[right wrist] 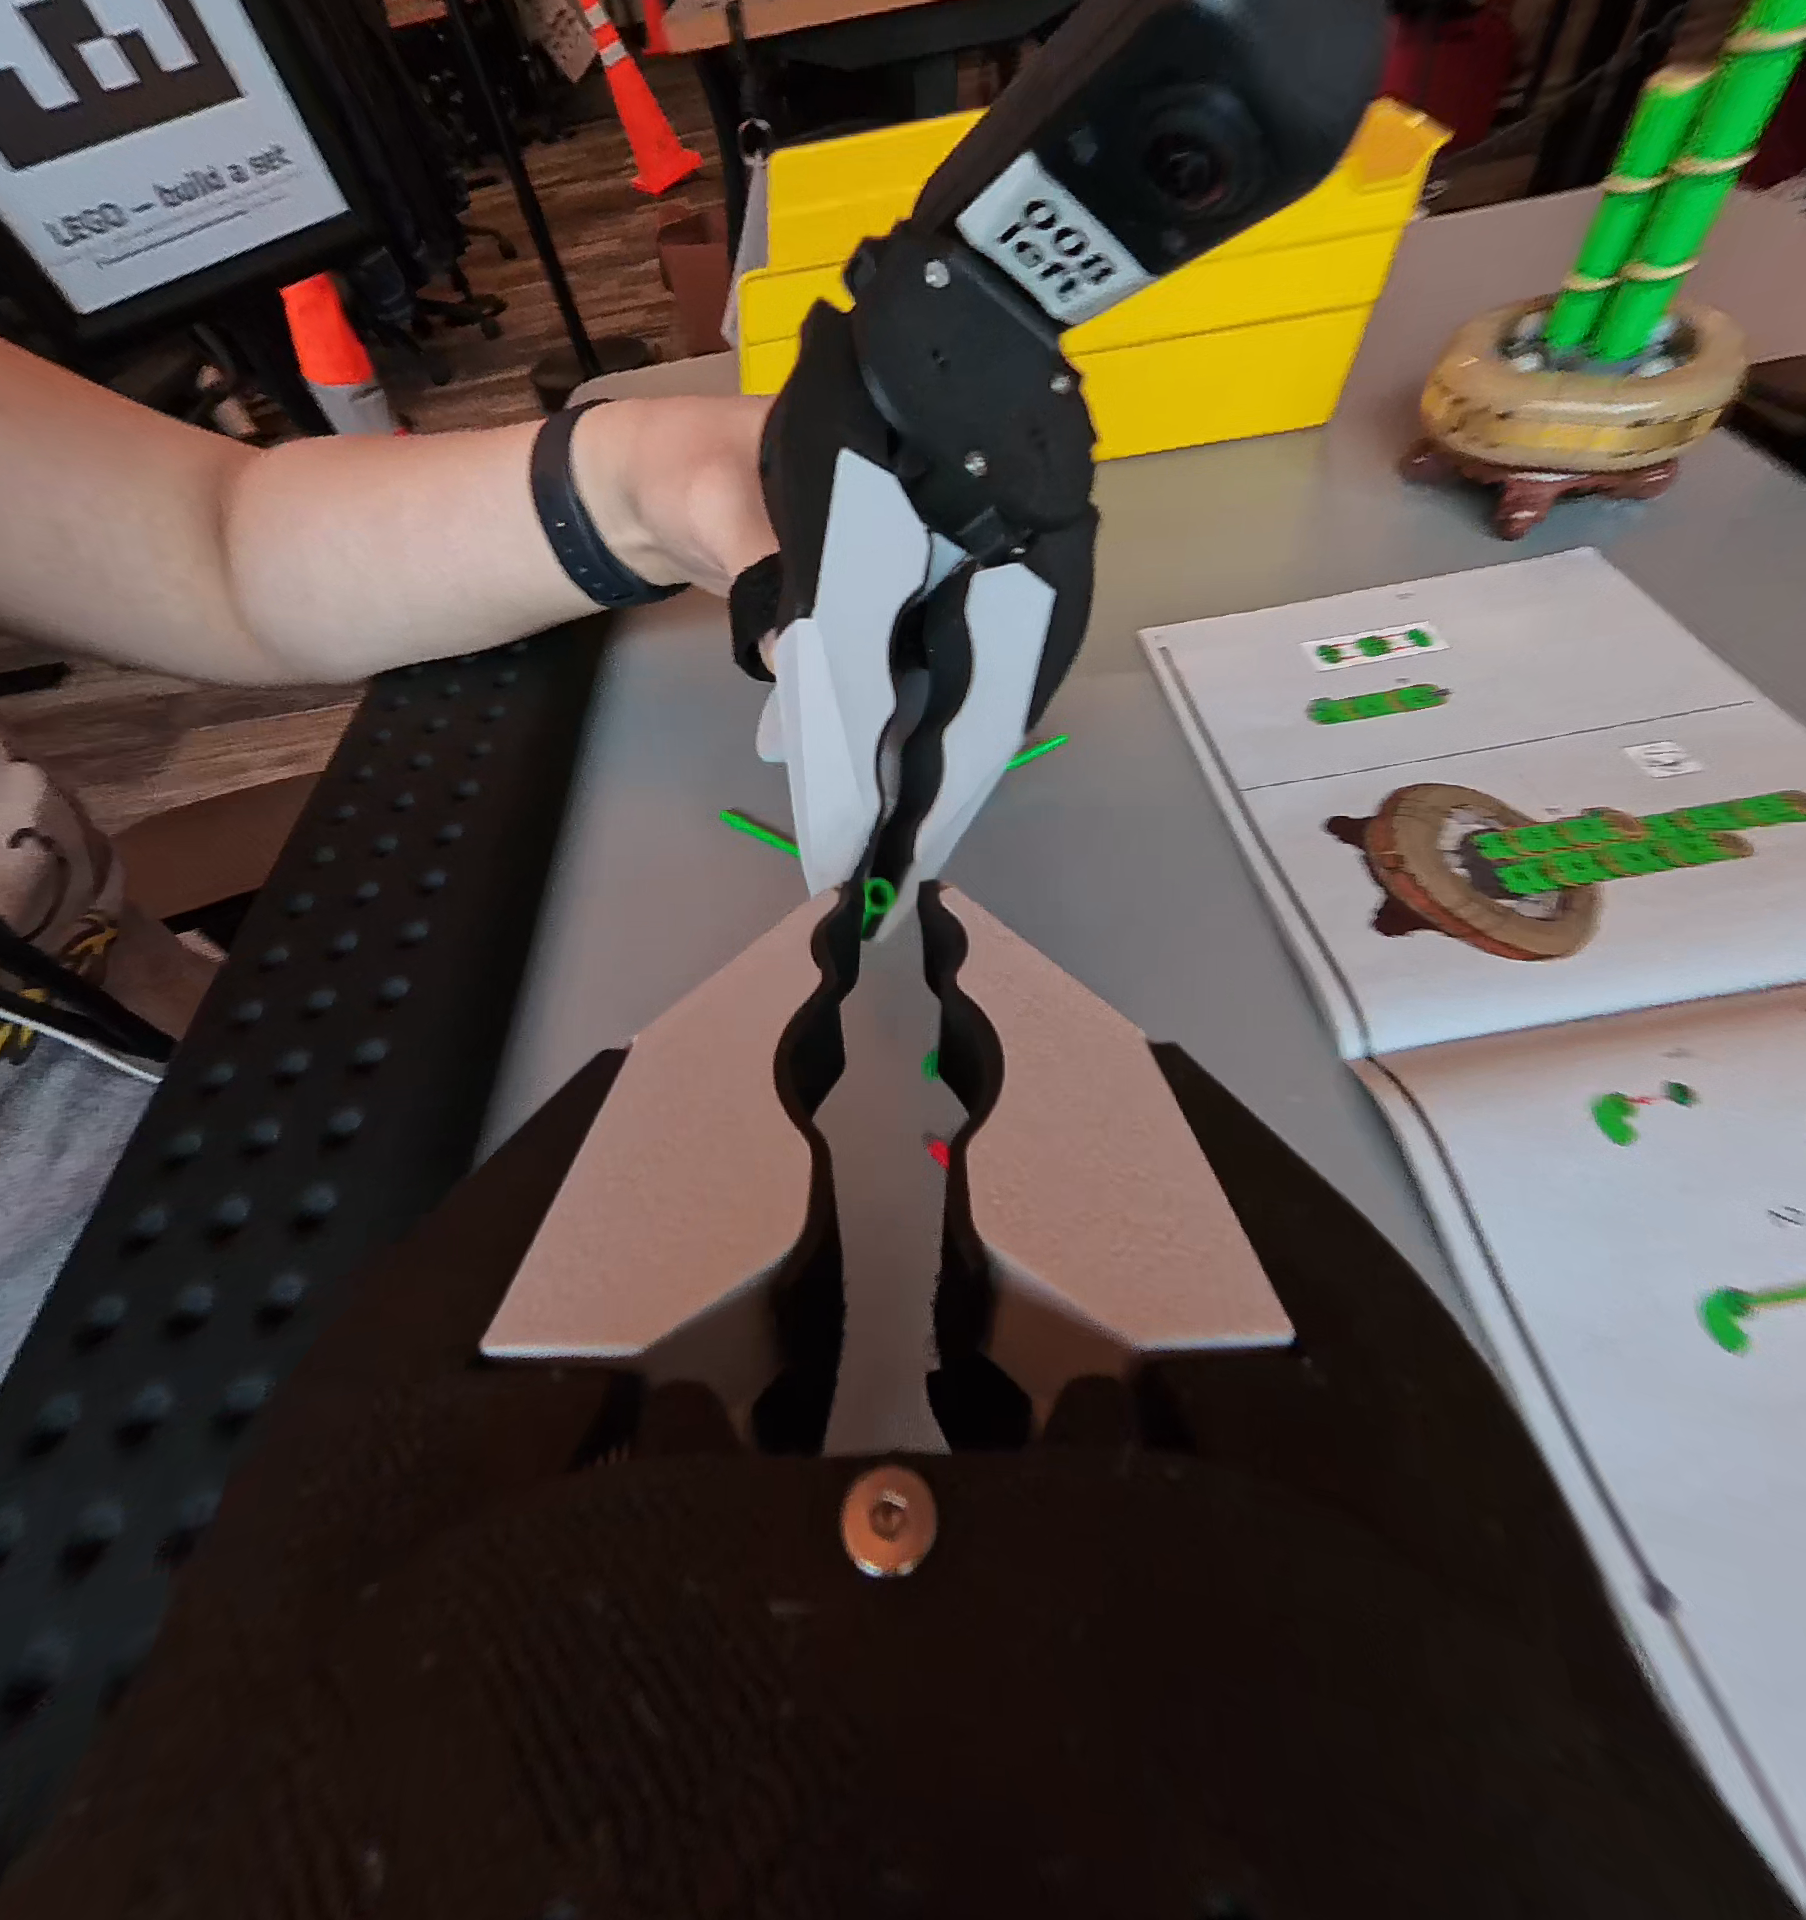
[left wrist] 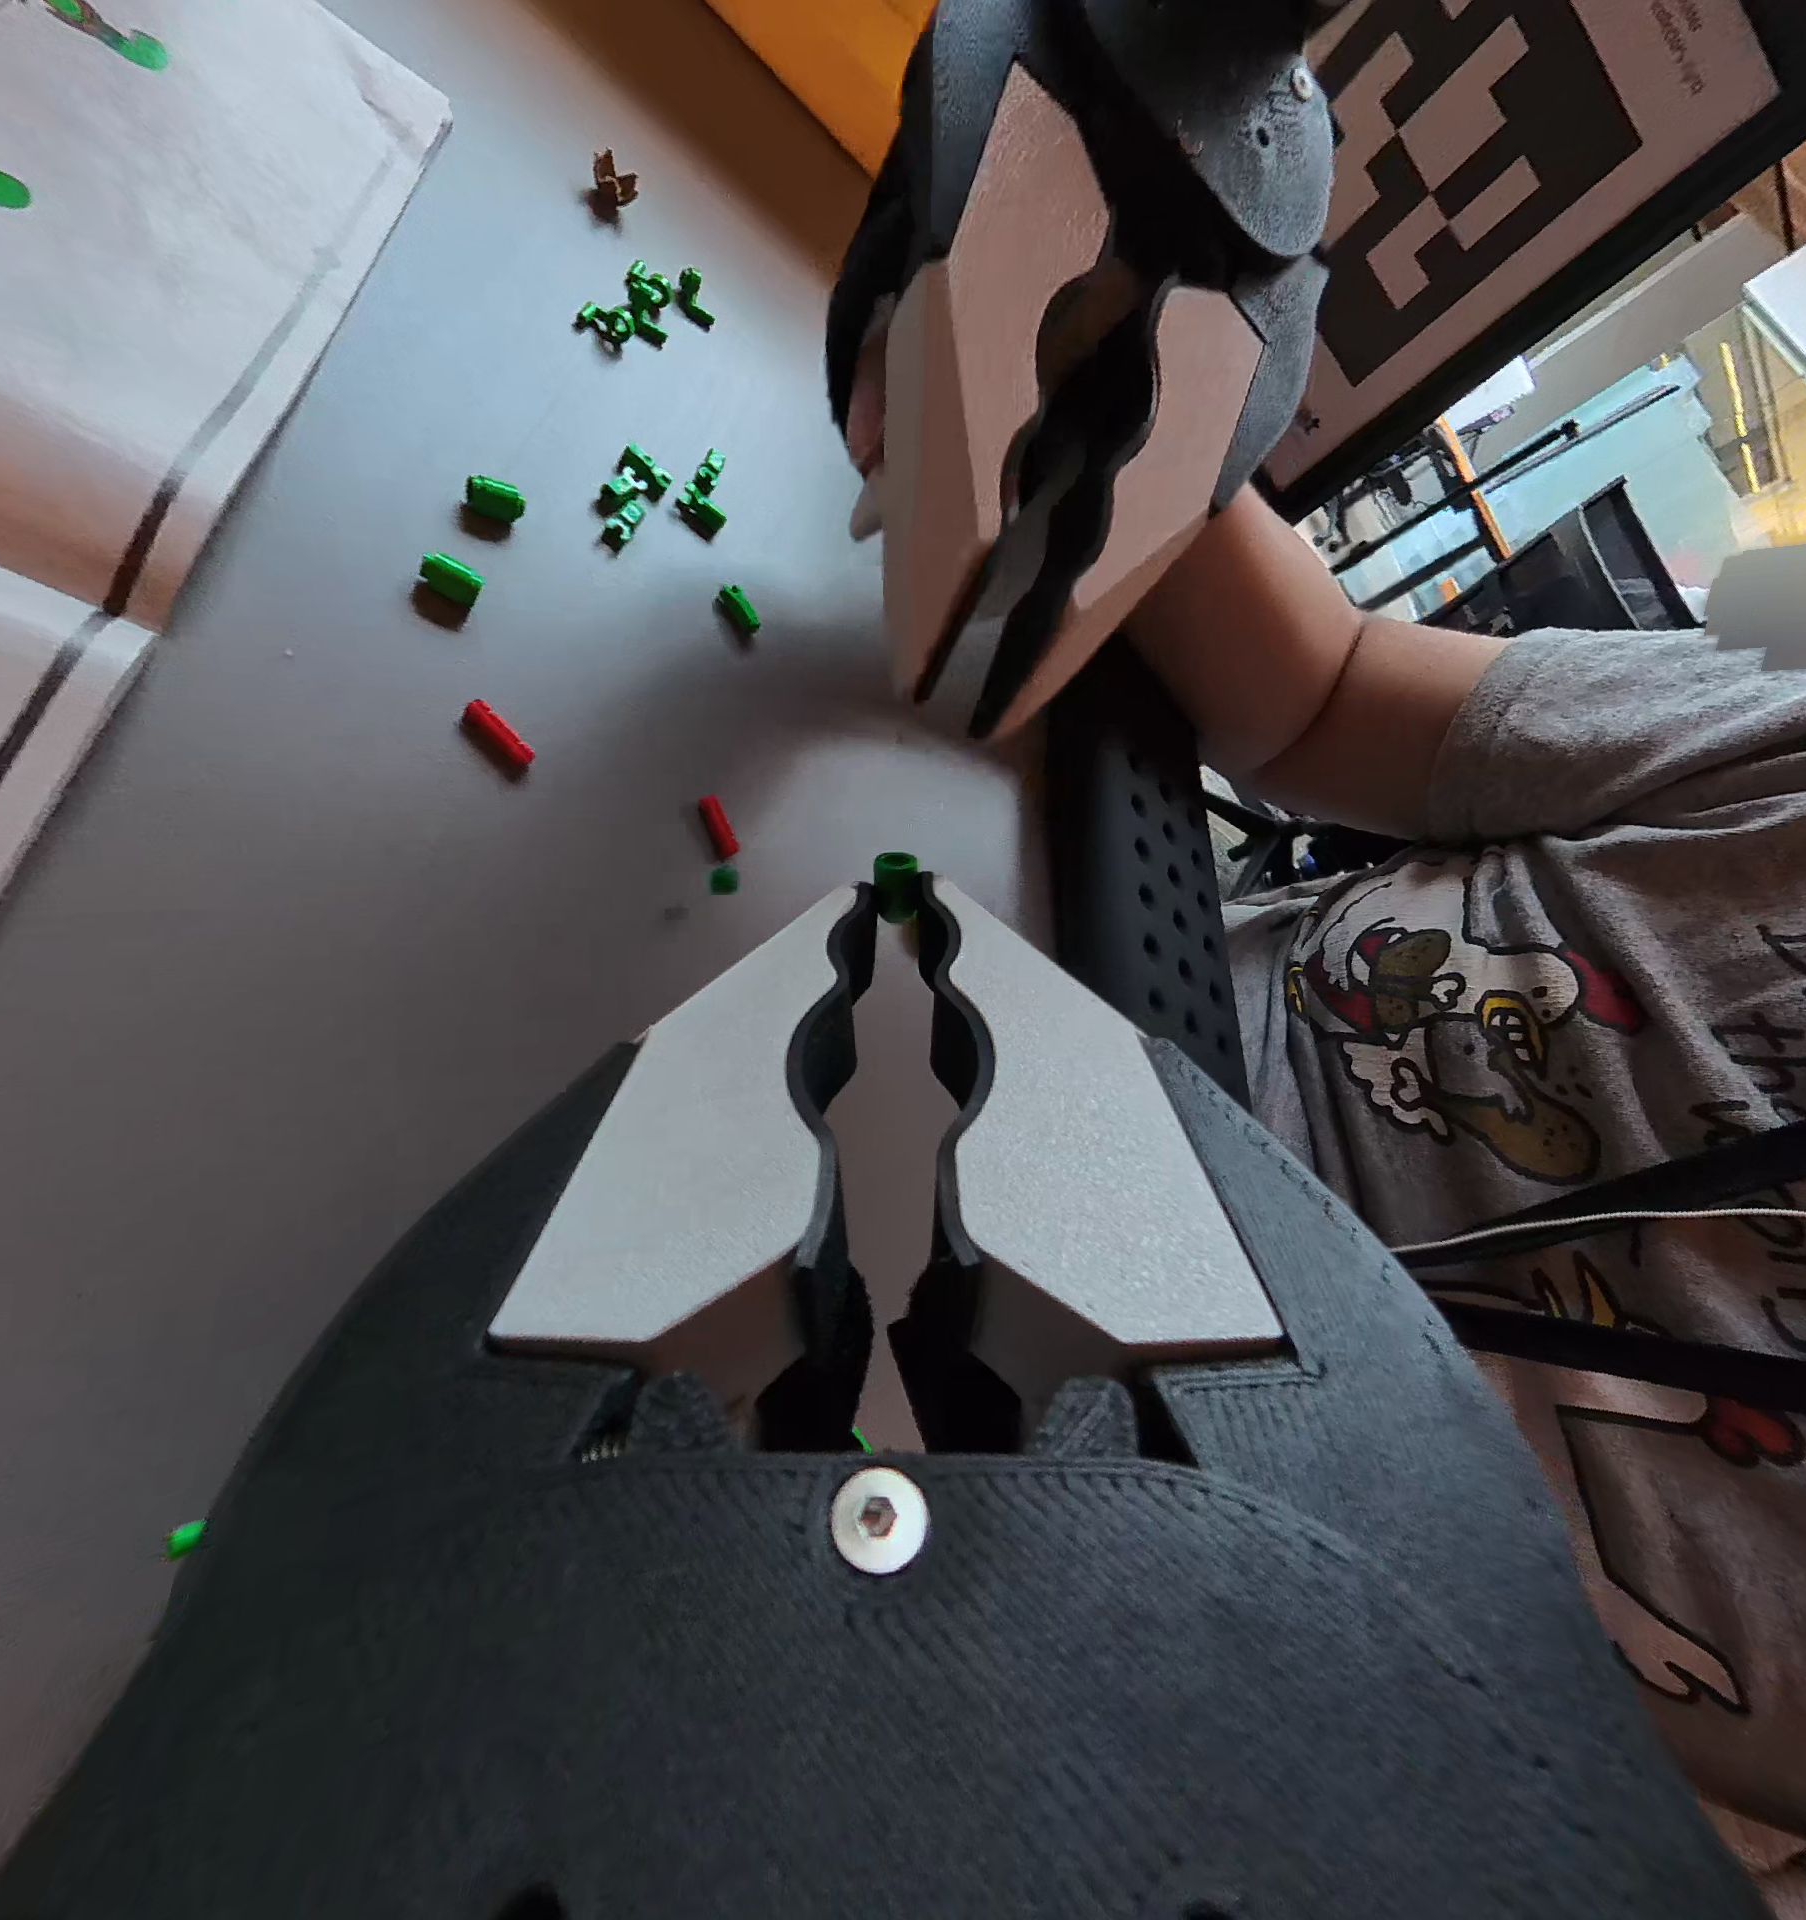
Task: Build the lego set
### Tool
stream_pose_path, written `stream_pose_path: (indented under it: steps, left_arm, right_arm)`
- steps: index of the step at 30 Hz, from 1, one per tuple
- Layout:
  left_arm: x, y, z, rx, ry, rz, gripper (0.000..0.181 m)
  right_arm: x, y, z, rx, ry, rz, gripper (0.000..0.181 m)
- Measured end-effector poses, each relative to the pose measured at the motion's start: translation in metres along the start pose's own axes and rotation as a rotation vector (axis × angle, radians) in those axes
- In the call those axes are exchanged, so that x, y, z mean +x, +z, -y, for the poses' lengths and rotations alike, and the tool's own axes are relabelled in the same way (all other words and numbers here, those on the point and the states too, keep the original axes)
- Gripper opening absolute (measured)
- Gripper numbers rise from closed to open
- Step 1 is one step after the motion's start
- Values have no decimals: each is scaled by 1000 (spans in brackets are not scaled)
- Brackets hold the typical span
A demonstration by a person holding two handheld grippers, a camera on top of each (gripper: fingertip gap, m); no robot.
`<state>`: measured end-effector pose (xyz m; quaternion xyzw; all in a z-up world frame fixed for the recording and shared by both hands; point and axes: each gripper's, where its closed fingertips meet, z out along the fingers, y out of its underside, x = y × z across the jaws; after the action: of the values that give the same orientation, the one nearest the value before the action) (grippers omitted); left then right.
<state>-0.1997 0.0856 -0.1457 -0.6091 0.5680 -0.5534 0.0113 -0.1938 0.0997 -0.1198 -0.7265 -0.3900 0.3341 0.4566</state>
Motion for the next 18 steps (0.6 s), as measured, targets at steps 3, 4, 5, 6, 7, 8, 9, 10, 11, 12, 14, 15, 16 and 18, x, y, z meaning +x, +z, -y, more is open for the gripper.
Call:
stream_pose_path:
  steps: [3, 4, 5, 6, 7, 8, 9, 10, 11, 12, 14, 15, 16, 18]
  left_arm:
    - [-4, -15, 7, 50, -11, 29, 6]
    - [-5, -21, 10, 75, -19, 30, 6]
    - [-6, -26, 13, 97, -25, 35, 6]
    - [-7, -31, 15, 116, -30, 41, 5]
    - [-8, -35, 18, 134, -33, 45, 5]
    - [-8, -38, 19, 149, -37, 44, 5]
    - [-8, -40, 21, 160, -42, 42, 5]
    - [-9, -41, 22, 167, -46, 42, 5]
    - [-9, -41, 22, 169, -49, 43, 5]
    - [-10, -41, 21, 166, -51, 43, 5]
    - [-11, -39, 20, 158, -55, 44, 5]
    - [-11, -38, 20, 155, -56, 44, 5]
    - [-11, -38, 19, 151, -57, 46, 5]
    - [-11, -37, 19, 148, -58, 46, 5]
  right_arm:
    - [20, -15, -7, -25, -21, -102, 9]
    - [25, -18, -13, -49, -27, -122, 10]
    - [28, -19, -19, -82, -33, -135, 10]
    - [30, -19, -26, -116, -42, -144, 10]
    - [31, -18, -31, -146, -55, -151, 11]
    - [31, -16, -38, -186, -69, -147, 12]
    - [29, -13, -45, -226, -82, -139, 13]
    - [29, -11, -51, -260, -91, -142, 14]
    - [28, -8, -56, -290, -99, -140, 14]
    - [26, -5, -61, -313, -102, -128, 14]
    - [23, 0, -65, -333, -105, -111, 14]
    - [22, 2, -66, -339, -112, -107, 14]
    - [20, 5, -66, -341, -121, -104, 14]
    - [18, 9, -66, -344, -142, -102, 13]
